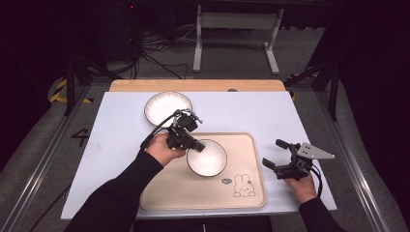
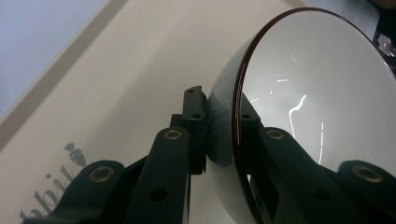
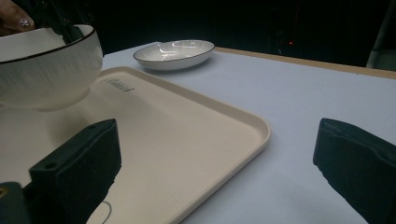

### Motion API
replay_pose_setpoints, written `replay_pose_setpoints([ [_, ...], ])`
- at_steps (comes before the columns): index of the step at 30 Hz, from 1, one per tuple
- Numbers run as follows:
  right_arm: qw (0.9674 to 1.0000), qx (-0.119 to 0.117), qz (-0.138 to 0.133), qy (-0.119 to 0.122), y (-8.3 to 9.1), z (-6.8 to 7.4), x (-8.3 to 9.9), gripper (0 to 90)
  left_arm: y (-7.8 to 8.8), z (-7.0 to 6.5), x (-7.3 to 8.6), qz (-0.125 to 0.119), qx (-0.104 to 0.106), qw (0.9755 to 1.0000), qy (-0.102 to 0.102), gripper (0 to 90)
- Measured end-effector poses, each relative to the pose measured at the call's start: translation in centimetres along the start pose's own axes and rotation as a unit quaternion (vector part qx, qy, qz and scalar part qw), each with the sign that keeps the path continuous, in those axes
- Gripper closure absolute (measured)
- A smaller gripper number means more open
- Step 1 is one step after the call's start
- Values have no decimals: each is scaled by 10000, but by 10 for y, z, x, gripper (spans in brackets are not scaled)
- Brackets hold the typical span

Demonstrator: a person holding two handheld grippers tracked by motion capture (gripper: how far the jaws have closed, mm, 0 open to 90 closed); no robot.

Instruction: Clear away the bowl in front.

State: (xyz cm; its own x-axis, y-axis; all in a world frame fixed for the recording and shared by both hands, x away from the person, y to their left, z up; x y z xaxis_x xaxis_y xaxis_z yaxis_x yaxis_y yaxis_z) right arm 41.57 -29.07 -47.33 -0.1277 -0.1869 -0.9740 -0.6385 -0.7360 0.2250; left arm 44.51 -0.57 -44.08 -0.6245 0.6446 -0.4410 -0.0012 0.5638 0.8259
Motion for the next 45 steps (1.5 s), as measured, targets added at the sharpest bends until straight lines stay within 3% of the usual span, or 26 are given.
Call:
replay_pose_setpoints([
  [9,10000,1,-5,-2,0,0,0,15,-10,1,4,153,-7,9999,-26,807],
  [23,10000,-2,-6,0,0,0,0,15,-20,8,6,339,-281,9989,-149,807],
  [33,10000,-3,-8,-2,0,0,0,15,-24,9,7,384,-492,9977,-246,807],
  [45,10000,2,3,-12,0,0,0,15,-26,11,7,402,-516,9976,-213,807],
])
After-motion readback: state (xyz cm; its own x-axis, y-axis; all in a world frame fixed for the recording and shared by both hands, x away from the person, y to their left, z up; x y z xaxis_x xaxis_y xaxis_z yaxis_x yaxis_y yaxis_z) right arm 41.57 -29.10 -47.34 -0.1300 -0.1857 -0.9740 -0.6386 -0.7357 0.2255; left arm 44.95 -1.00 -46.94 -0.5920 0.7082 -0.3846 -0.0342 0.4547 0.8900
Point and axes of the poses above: each handheld gripper's, and its own axes: y roughly backward along the jaws, x roughly out of its underside, z roughly to its left, the point moved 8 cm from there along -y, roughly forward along the jaws, and after that the axes turned 5 degrees about y, right-handed, at the moved point
